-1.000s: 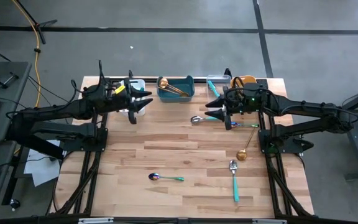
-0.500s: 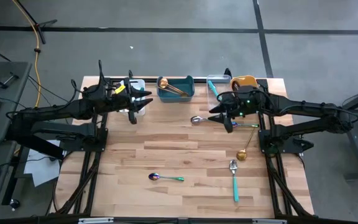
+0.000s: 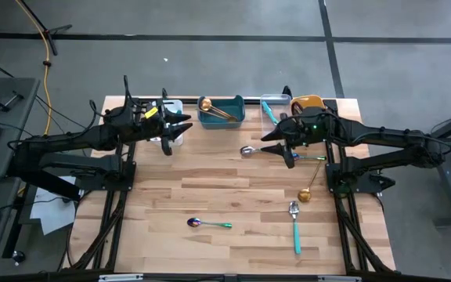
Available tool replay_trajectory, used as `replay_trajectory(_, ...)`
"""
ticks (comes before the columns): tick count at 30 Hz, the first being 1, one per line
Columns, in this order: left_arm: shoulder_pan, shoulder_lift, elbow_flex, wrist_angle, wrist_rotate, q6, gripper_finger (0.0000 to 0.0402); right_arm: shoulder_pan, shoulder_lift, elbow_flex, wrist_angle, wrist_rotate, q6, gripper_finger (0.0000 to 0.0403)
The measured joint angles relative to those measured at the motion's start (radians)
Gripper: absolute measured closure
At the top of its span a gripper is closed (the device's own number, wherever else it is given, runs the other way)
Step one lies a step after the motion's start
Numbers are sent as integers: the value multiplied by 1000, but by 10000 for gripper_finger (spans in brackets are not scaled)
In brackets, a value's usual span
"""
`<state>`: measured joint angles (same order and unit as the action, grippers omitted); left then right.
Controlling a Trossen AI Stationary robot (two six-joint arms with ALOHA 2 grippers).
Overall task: Sort silverware by color (type)
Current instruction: Put the gold spoon into the blue bin
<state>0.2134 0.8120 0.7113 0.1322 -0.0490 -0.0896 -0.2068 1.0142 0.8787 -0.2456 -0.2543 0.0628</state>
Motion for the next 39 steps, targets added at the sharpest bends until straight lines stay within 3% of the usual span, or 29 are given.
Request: replay_trajectory(39,-6,10,2,-15,23,-5,277,0,0,0,32,2,37,238)
